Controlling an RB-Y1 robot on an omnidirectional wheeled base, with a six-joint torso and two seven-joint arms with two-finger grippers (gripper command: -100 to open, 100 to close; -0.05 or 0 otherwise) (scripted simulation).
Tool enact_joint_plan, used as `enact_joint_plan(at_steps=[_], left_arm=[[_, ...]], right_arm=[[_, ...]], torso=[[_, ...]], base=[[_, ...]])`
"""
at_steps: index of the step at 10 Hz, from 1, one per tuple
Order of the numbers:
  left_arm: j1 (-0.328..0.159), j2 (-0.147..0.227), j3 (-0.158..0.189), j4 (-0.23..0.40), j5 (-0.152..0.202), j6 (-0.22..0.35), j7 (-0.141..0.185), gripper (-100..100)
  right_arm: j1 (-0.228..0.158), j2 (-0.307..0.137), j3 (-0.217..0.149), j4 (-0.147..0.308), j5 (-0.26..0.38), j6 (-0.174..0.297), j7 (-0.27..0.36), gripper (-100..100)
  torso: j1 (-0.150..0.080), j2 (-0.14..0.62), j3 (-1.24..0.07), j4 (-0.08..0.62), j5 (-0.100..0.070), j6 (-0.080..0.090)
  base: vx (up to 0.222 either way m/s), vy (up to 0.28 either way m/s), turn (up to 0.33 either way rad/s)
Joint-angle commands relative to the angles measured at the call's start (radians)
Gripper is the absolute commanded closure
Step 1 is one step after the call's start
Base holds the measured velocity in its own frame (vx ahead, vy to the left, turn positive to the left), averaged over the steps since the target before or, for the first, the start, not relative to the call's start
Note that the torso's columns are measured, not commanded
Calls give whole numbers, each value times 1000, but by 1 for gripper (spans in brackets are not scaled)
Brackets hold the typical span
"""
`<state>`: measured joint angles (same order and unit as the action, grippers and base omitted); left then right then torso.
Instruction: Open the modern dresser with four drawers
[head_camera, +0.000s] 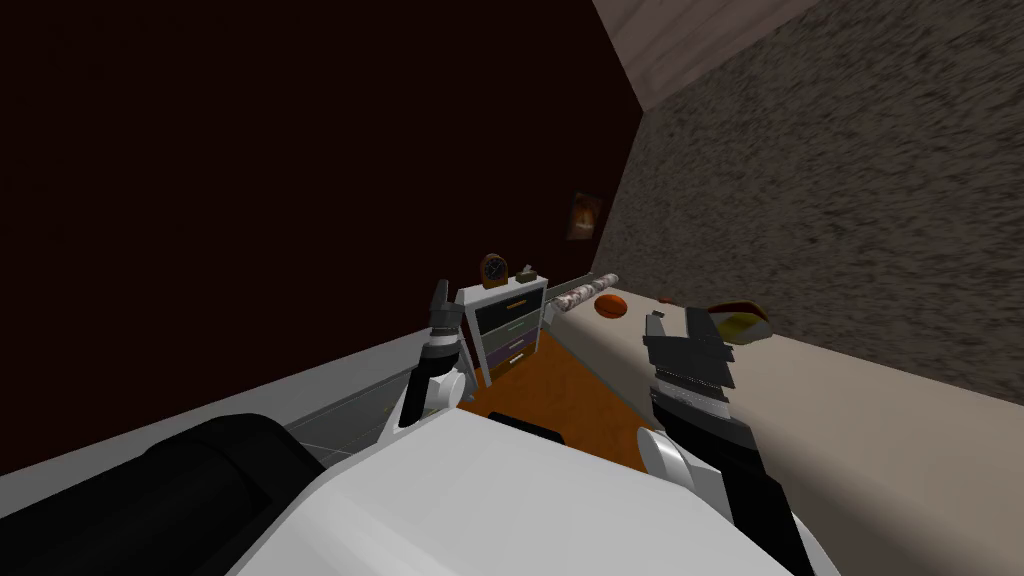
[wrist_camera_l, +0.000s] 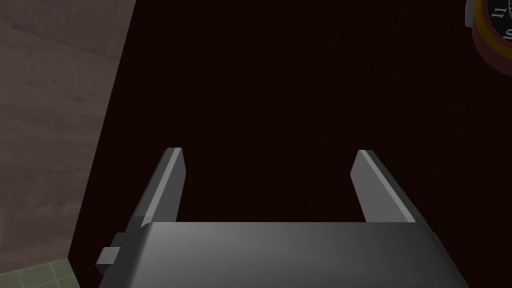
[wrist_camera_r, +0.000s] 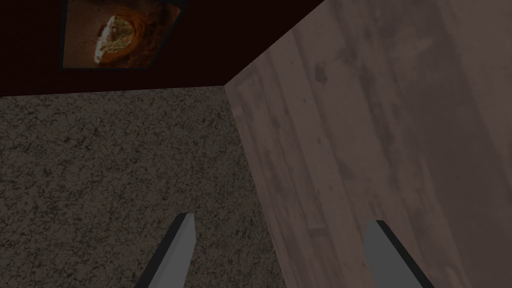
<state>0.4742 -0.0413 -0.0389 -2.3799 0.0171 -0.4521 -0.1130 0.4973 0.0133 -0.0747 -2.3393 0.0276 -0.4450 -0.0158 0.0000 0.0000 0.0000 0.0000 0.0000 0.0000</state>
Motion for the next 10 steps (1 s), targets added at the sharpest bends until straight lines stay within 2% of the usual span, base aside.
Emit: enact_joint_plan(at_steps=[1,9,10], left_arm=[[0,0,0,0,0,0,0,0],[0,0,0,0,0,0,0,0],[-1,43,-2,0,-5,7,6,-100]], right_arm=[[0,0,0,0,0,0,0,0],[0,0,0,0,0,0,0,0],[0,0,0,0,0,0,0,0]], torso=[[0,40,-82,41,0,0],[0,618,-1234,617,0,0],[0,691,-1382,691,0,0]], base=[[0,0,0],[0,0,0],[15,-7,34]])
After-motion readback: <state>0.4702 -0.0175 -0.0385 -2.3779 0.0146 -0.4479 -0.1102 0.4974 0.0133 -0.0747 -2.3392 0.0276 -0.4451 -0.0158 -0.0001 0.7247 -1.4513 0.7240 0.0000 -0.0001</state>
